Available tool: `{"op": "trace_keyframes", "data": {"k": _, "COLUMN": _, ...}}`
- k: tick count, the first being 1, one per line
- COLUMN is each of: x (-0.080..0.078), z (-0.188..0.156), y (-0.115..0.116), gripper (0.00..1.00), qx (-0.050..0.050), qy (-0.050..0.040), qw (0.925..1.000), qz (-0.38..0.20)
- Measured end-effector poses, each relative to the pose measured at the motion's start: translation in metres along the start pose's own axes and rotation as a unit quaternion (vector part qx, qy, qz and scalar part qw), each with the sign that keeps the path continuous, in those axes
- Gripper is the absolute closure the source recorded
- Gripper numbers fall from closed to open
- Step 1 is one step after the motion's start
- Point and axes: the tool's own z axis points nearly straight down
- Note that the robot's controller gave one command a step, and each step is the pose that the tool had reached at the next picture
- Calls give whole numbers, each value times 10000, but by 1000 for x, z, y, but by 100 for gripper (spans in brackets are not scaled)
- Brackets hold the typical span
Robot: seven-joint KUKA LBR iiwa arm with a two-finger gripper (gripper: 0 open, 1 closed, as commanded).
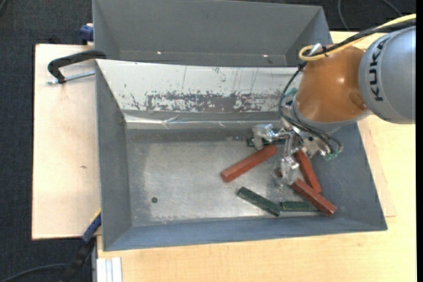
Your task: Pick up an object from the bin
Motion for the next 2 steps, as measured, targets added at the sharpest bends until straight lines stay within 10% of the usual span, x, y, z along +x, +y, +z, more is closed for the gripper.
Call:
{"op": "trace_keyframes", "data": {"k": 1, "x": 31, "z": -4, "y": 94, "gripper": 0, "qx": -22, "qy": 11, "qw": 9949, "qz": -1011}}
{"op": "trace_keyframes", "data": {"k": 2, "x": 32, "z": -4, "y": 91, "gripper": 100, "qx": -5, "qy": 6, "qw": 9951, "qz": -991}}
